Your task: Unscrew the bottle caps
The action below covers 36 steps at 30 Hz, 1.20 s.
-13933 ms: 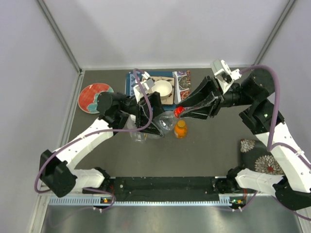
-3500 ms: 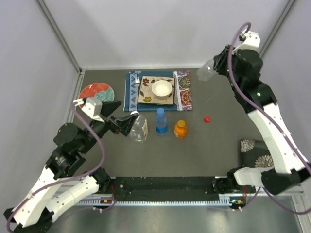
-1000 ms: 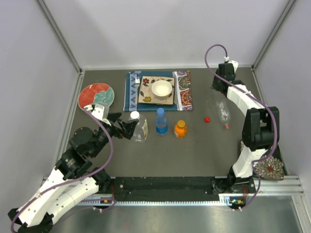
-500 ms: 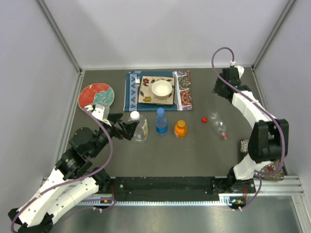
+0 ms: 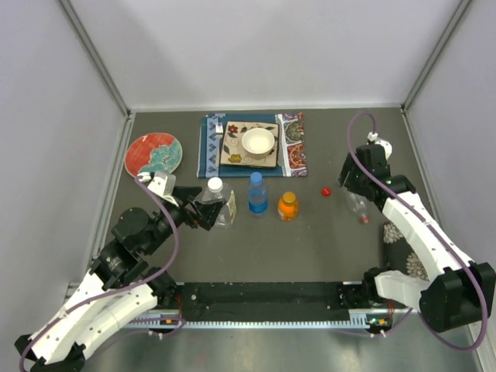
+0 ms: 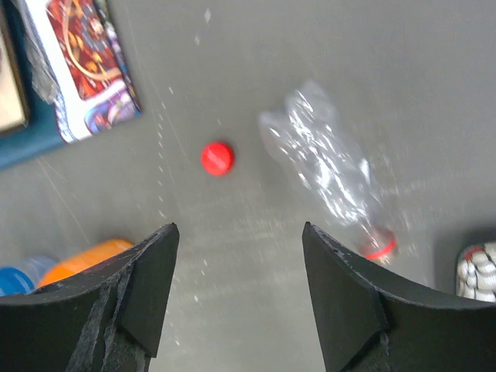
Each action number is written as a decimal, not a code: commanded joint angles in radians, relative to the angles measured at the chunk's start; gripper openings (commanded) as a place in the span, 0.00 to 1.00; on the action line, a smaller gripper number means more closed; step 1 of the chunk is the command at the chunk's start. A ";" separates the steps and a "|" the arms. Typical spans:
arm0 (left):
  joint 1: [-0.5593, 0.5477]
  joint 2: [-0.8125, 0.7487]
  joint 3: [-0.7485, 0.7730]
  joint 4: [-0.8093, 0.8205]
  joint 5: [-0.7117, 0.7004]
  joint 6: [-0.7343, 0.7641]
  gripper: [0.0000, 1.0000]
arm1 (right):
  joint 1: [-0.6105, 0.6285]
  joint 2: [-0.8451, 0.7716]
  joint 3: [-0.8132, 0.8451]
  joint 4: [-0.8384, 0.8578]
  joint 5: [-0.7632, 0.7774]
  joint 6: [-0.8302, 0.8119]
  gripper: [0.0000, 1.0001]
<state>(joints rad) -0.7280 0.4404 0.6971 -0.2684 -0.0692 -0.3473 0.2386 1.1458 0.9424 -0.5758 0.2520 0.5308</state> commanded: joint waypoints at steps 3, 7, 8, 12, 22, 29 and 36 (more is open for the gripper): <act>-0.001 -0.011 -0.018 0.074 0.063 -0.051 0.98 | 0.018 -0.121 -0.089 -0.151 0.047 0.046 0.67; -0.001 -0.009 -0.030 0.090 0.100 -0.076 0.98 | 0.018 -0.127 -0.143 -0.167 0.087 0.054 0.69; 0.001 -0.009 -0.030 0.089 0.111 -0.078 0.98 | 0.018 -0.121 -0.158 -0.171 0.089 0.055 0.68; -0.001 -0.011 -0.031 0.084 0.112 -0.079 0.98 | 0.018 -0.103 -0.191 -0.179 0.115 0.060 0.70; -0.001 -0.015 -0.044 0.089 0.117 -0.091 0.98 | -0.005 -0.025 -0.214 -0.179 0.150 0.080 0.70; -0.001 -0.016 -0.059 0.101 0.121 -0.098 0.98 | -0.035 0.052 -0.225 -0.127 0.150 0.081 0.73; -0.001 -0.016 -0.064 0.100 0.111 -0.090 0.98 | -0.079 0.106 -0.209 -0.084 0.133 0.048 0.74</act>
<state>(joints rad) -0.7280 0.4339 0.6388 -0.2276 0.0376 -0.4366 0.1795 1.2339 0.7261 -0.7116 0.3729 0.5949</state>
